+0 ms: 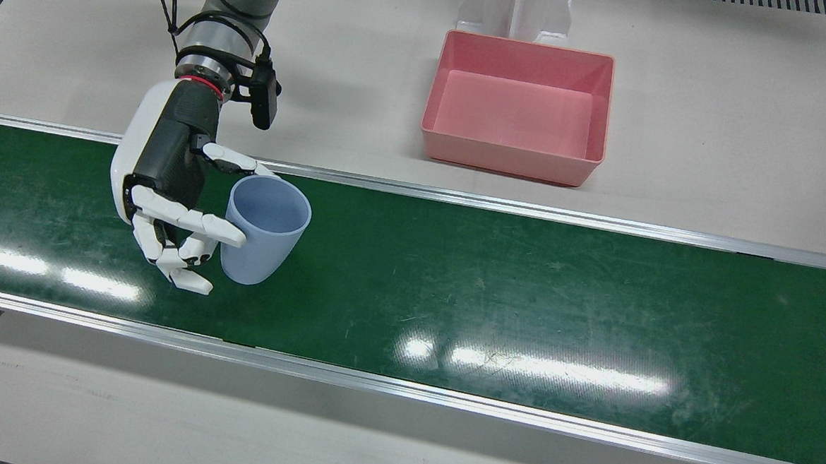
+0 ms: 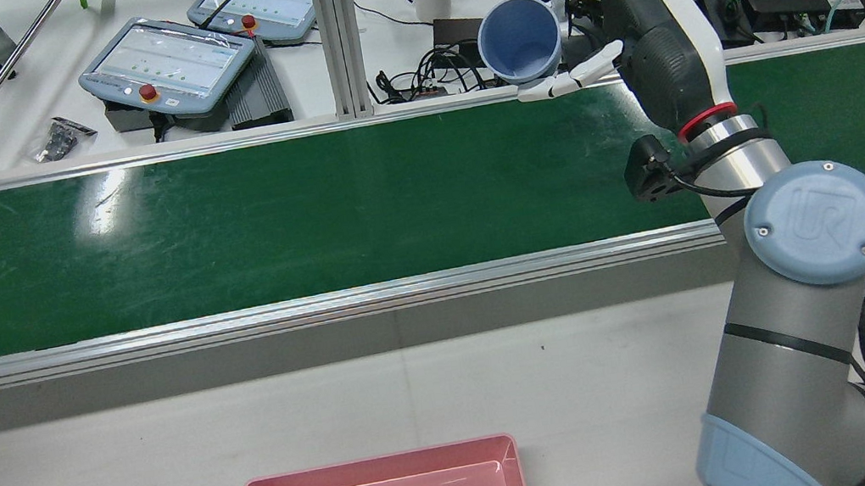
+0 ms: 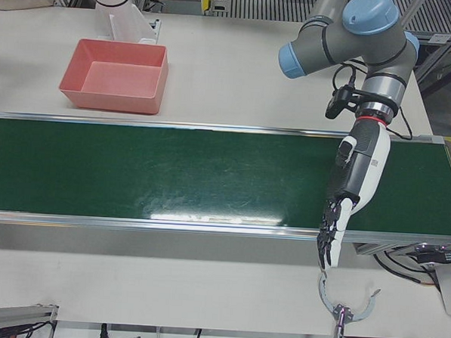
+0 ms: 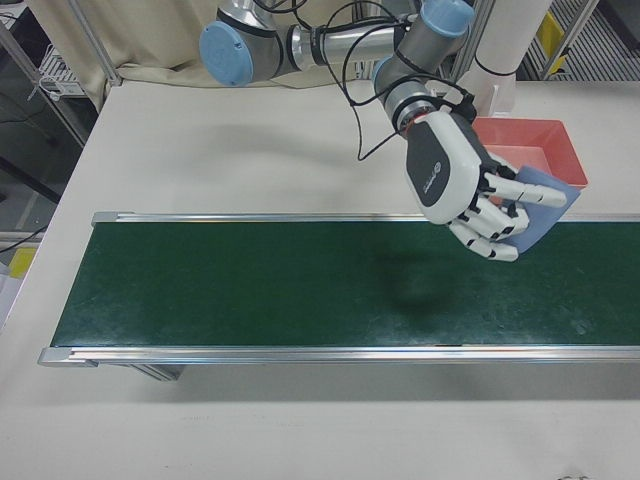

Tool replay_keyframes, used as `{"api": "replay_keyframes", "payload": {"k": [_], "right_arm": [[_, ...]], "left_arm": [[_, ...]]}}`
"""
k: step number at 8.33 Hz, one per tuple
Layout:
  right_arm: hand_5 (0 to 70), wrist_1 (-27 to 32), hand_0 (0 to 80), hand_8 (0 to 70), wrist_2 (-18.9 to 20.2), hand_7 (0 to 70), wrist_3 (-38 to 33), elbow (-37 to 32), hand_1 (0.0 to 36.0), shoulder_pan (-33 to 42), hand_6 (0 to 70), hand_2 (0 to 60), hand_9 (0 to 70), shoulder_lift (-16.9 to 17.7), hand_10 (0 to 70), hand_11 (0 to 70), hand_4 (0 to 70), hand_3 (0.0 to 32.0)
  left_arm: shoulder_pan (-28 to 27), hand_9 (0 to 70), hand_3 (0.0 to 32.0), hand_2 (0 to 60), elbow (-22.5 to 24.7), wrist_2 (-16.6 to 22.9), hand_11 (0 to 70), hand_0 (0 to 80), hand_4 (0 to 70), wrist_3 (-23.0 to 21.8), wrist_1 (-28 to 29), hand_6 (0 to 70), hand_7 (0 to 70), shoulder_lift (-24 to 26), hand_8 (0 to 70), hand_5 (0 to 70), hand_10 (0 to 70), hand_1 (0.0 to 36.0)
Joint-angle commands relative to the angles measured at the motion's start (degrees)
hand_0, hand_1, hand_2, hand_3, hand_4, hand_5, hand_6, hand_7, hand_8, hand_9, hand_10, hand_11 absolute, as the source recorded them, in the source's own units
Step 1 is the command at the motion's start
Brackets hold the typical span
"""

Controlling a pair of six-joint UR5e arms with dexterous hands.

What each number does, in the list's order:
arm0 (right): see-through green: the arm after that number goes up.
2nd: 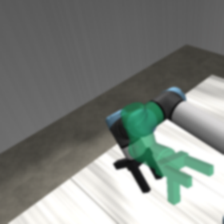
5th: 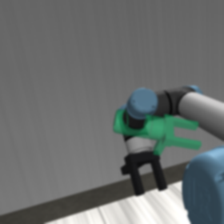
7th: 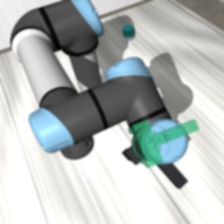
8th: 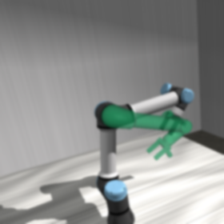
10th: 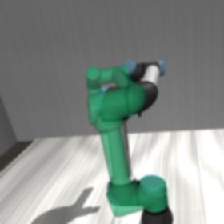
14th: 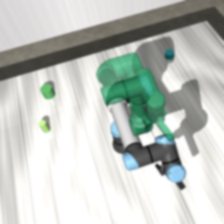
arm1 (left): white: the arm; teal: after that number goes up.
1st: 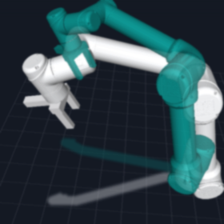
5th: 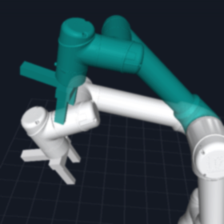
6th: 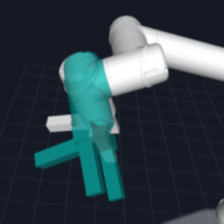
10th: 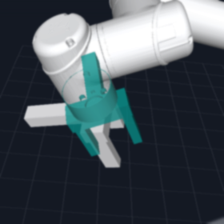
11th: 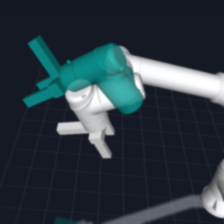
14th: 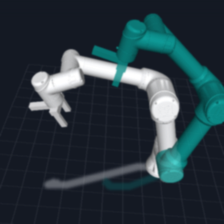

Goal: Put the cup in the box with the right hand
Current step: 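Carry the cup toward the robot and lower it into the pink tray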

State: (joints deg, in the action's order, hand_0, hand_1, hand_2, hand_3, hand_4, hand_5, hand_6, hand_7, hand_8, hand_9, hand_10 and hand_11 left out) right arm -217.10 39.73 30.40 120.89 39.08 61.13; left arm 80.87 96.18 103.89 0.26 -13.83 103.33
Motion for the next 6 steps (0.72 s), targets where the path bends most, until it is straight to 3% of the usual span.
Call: {"api": "replay_keyframes", "payload": {"k": [1,3,6], "right_arm": [[18.1,0.01,80.0,44.5,0.09,70.0,8.87,14.08,36.0,-8.89,38.7,60.0,67.9,2.5,20.8,33.9,70.0,0.0],[18.4,0.1,80.0,44.7,0.18,70.0,15.28,21.99,36.0,-17.68,39.0,60.0,68.3,6.18,22.6,36.5,70.0,0.0],[17.8,0.19,80.0,44.2,0.88,70.0,17.31,22.38,36.0,-24.82,38.8,60.0,67.7,7.33,23.6,37.9,70.0,0.0]], "left_arm": [[-0.01,0.0,0.0,0.0,0.06,0.0,0.0,0.0,0.0,0.0,0.03,0.0,0.0,-0.05,0.0,0.0,0.0,0.0],[-0.01,0.0,0.0,0.0,0.15,0.0,0.0,0.0,0.0,0.0,0.03,0.0,0.0,-0.05,0.0,0.0,0.0,0.0],[-0.01,0.0,0.0,0.0,0.15,0.0,0.0,0.0,0.0,0.0,-0.06,0.0,0.0,-0.05,0.0,0.0,0.0,0.0]]}}
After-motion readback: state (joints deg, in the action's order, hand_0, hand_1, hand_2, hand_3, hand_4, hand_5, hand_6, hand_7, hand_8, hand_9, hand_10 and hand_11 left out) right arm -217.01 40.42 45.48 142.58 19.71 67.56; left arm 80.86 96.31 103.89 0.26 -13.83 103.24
